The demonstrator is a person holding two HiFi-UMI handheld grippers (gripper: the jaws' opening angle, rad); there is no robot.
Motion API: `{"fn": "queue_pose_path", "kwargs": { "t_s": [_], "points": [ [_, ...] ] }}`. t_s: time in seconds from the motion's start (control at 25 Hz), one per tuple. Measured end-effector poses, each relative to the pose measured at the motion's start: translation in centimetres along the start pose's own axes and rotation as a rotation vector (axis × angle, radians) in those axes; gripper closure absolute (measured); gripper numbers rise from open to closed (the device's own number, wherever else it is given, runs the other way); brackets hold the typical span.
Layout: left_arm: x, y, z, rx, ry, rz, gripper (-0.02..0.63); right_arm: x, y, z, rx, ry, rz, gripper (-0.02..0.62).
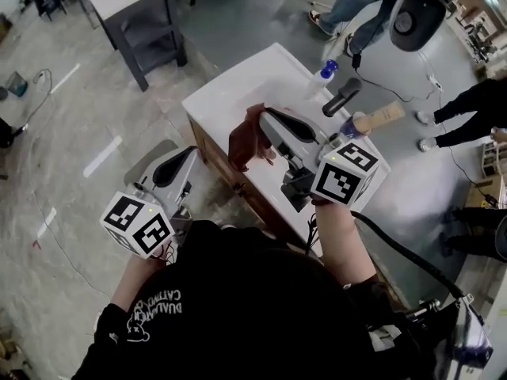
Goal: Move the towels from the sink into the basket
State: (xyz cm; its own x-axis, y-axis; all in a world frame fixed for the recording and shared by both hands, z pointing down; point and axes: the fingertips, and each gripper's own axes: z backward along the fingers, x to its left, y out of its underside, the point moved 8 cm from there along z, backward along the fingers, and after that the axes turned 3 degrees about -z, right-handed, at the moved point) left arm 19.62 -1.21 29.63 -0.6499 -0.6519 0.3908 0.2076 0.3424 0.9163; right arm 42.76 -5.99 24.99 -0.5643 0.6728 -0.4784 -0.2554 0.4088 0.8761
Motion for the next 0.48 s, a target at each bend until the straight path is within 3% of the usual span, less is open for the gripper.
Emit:
{"fn": "queue_pose_path", "kwargs": {
  "t_s": [0.16, 0.48],
  "points": [
    [2.9, -0.8, 3.5, -0.032, -0.034, 0.013, 0.6, 2.6, 0.5, -4.3, 0.038, -0.028, 0.052, 0.565],
    [9.9, -2.4, 12.2, -0.027, -0.113, 0.041, 0.601, 7.6, 2.9, -13.4, 0.074, -0.052, 0.034, 0.565]
  ]
}}
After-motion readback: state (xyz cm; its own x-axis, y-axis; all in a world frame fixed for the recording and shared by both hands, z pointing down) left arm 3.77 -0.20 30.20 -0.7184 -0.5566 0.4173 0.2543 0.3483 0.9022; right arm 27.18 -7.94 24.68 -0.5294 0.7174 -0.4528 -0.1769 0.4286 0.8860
